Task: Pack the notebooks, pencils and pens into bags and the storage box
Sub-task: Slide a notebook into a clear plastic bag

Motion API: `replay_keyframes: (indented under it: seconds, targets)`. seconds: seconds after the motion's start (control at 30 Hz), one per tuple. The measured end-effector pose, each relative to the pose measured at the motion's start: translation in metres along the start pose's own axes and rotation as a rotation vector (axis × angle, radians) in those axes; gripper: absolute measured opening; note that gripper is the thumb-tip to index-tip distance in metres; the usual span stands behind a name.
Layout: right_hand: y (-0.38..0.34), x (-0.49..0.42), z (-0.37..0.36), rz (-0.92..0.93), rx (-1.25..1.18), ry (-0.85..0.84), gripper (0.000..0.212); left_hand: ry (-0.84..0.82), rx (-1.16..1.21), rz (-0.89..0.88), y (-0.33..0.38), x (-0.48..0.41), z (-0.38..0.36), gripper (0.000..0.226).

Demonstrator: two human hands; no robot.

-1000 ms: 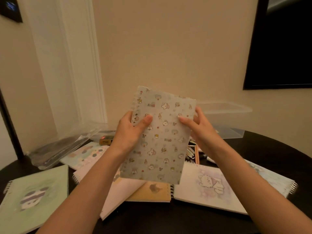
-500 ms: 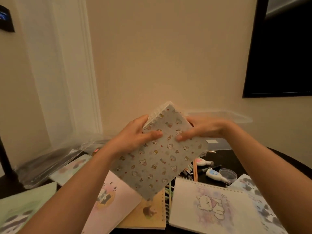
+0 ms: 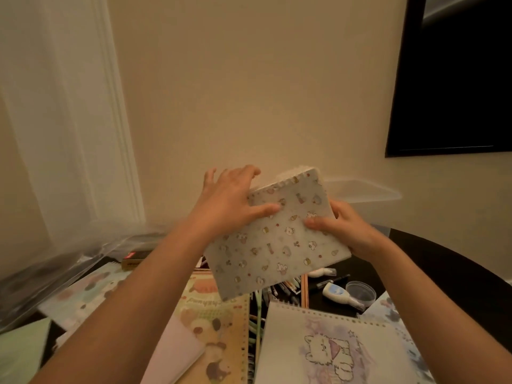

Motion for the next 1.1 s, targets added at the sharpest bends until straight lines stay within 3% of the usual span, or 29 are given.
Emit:
replay_keyframes:
  seconds: [0.1, 0.2, 0.27, 0.33, 0.53, 0.7, 0.87, 0.97, 1.1]
  targets:
    - [0.019, 0.010, 0.022, -0.043, -0.146, 0.165, 0.034, 0.102, 0.051, -0.016, 0.001, 0.008, -0.009, 0.070]
    - [0.040, 0.022, 0.044, -0.074, -0.333, 0.370, 0.022, 0.185, 0.389, 0.081, -0.013, 0.014, -0.025, 0.060]
    - [0.054, 0.028, 0.053, -0.076, -0.472, 0.478, 0.021, 0.134, 0.648, 0.238, -0.028, 0.015, -0.046, 0.057]
    - [0.067, 0.032, 0.057, -0.069, -0.595, 0.569, 0.018, 0.030, 0.727, 0.368, -0.039, 0.017, -0.074, 0.054]
    - [0.092, 0.031, 0.055, -0.030, -0.740, 0.739, 0.035, -0.143, 0.593, 0.240, -0.024, 0.030, -0.126, 0.067]
    - [0.100, 0.032, 0.061, -0.014, -0.781, 0.784, 0.034, -0.253, 0.227, 0.141, -0.007, 0.021, -0.146, 0.079]
    - [0.097, 0.033, 0.066, 0.019, -0.759, 0.801, 0.026, 0.015, 0.278, 0.202, -0.017, 0.014, -0.132, 0.033]
    - [0.093, 0.032, 0.066, 0.038, -0.779, 0.812, 0.022, 0.179, 0.325, 0.258, -0.031, 0.020, -0.112, 0.030]
    - [0.086, 0.031, 0.064, 0.049, -0.818, 0.836, 0.032, 0.320, 0.457, 0.418, -0.067, 0.029, -0.091, 0.025]
Point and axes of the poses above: each hand's wrist, its own x-axis away from the middle knuckle, its own z-axis out of the back of the hand, y = z × x, the point moved 7 cm from there along -x, towards the middle knuckle, and after that the axes turned 10 degrees about -x, right-handed, at the moved point
